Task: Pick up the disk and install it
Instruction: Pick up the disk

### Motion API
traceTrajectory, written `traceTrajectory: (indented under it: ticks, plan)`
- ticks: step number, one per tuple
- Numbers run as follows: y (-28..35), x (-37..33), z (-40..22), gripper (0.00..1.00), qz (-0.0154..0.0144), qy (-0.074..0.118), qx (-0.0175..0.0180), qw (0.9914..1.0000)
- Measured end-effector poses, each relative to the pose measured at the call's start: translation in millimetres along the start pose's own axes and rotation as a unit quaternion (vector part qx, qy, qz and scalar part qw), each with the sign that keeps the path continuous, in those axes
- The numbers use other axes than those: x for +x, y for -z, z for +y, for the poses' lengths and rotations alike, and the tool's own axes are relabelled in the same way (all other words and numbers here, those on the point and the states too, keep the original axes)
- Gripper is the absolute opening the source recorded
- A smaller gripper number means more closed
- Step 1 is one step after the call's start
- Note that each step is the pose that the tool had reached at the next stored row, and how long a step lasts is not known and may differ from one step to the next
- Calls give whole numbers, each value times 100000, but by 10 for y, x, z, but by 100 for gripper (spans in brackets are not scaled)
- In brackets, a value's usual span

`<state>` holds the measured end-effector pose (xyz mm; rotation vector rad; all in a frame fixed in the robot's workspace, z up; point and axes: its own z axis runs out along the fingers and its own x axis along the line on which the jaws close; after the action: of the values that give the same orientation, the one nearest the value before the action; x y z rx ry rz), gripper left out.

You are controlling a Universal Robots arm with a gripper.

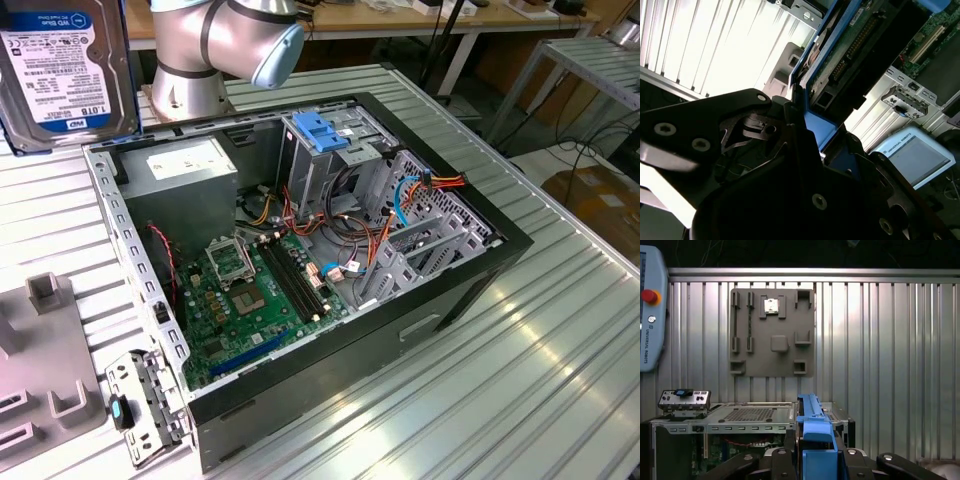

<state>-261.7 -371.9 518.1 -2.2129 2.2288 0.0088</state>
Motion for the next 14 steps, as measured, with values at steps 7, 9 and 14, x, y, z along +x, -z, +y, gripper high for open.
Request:
traceTrajectory:
  ticks: [7,9,14]
  plan:
    - [0,-1,-70,37,-1,3,-1,100000]
    - [0,-1,-94,37,2,1,-4,100000]
    - [0,-2,-187,37,1,-1,-3,100000]
